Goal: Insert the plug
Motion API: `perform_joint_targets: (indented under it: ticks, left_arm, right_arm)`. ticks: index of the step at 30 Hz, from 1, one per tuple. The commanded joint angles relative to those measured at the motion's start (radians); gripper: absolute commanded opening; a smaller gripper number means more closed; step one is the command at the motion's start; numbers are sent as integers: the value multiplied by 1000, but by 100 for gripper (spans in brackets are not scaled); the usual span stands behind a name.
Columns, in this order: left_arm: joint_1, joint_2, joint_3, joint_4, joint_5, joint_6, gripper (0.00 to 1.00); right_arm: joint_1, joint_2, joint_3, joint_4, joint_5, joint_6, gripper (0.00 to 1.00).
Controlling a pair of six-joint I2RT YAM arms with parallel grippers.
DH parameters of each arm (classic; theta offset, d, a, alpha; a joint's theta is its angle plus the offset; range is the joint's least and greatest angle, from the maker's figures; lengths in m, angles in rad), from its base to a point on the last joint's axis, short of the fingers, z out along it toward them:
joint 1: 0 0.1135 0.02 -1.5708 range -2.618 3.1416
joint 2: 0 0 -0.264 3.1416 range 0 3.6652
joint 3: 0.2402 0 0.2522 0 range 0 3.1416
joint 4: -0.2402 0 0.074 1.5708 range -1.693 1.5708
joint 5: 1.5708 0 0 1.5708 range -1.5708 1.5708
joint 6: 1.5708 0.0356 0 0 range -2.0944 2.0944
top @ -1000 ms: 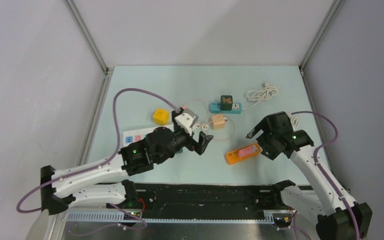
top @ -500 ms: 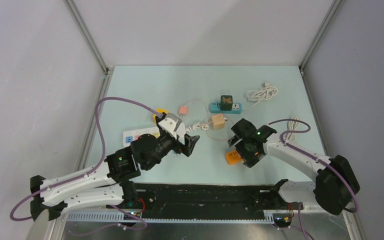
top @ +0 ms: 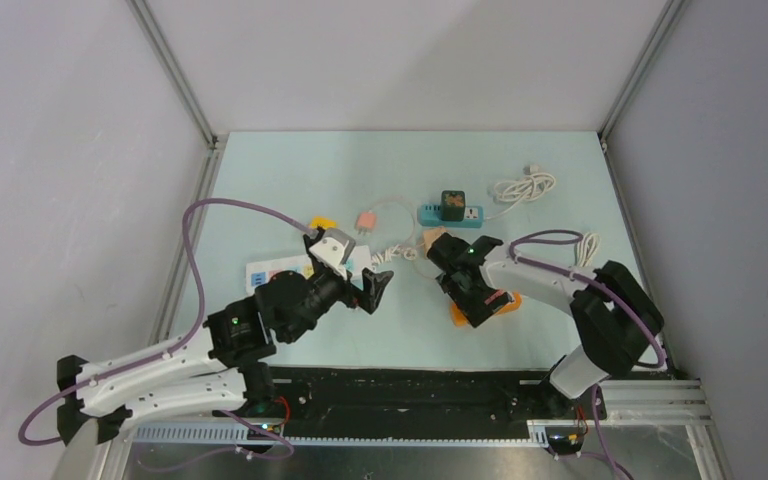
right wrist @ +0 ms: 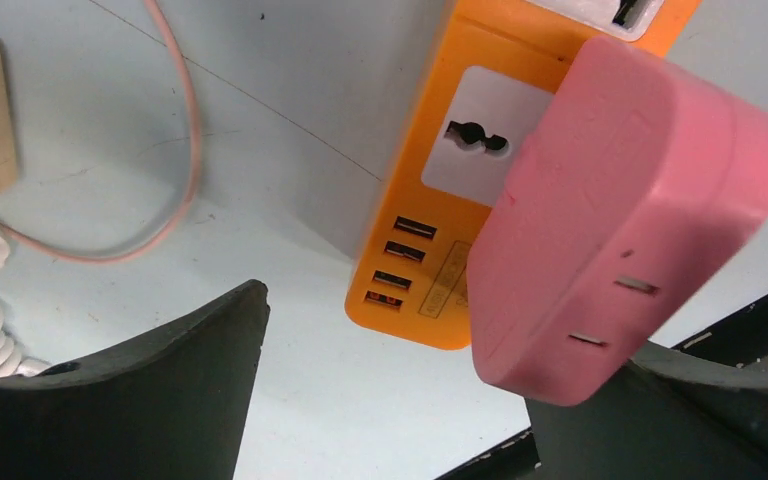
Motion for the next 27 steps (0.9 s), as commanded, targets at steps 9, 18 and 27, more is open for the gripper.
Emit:
perform_joint_targets:
  ticks: [9,18,27]
  left_arm:
    - [5,-31,-17,17,-55,-12,100]
    - [5,-13,-10,17,-54,-6,100]
    - [5,-5,-3,12,-56,-6,100]
  right_arm:
    - [17,109,92,-124,38,47,86]
    - [0,108,91,-126,70,39,61]
    - [-48,89,91,-133,100,10,53]
